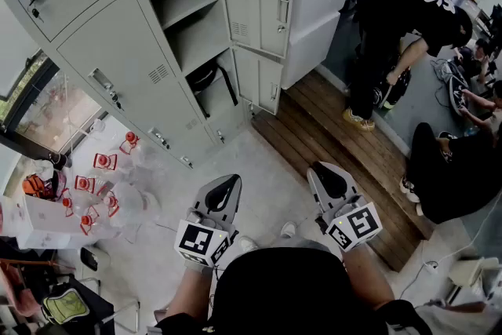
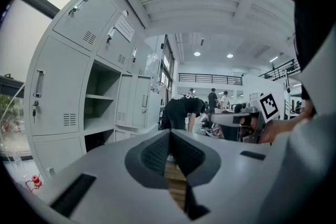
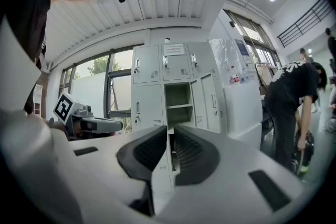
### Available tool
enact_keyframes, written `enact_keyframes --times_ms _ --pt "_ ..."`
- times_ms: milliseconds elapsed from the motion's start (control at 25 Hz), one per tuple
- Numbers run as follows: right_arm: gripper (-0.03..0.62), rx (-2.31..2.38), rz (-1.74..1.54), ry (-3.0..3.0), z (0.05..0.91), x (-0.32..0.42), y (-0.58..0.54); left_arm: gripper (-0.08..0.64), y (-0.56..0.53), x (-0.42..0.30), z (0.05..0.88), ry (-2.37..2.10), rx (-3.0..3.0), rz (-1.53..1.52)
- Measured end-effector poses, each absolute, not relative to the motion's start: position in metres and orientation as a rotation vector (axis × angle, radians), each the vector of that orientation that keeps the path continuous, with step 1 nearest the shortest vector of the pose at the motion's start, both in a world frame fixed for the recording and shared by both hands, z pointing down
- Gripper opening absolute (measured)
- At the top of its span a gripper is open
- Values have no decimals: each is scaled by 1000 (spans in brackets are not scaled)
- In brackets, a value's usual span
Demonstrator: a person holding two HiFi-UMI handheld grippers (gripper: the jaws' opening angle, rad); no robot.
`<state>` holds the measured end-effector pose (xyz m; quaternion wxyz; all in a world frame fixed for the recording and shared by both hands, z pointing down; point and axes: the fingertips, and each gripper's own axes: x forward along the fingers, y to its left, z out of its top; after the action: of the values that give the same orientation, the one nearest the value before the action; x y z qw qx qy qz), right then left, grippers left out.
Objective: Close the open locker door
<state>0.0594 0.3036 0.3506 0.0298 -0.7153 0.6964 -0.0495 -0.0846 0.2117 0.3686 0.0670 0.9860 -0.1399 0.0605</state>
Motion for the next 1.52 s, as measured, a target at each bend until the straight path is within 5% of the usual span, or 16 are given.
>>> enact_keyframes --times_ms 960,1520 --pt "57 -1996 -237 2145 364 161 284 23 206 11 390 -538 2950 315" --pt "57 -2059 -285 2168 383 138 141 23 62 3 411 -452 2930 311"
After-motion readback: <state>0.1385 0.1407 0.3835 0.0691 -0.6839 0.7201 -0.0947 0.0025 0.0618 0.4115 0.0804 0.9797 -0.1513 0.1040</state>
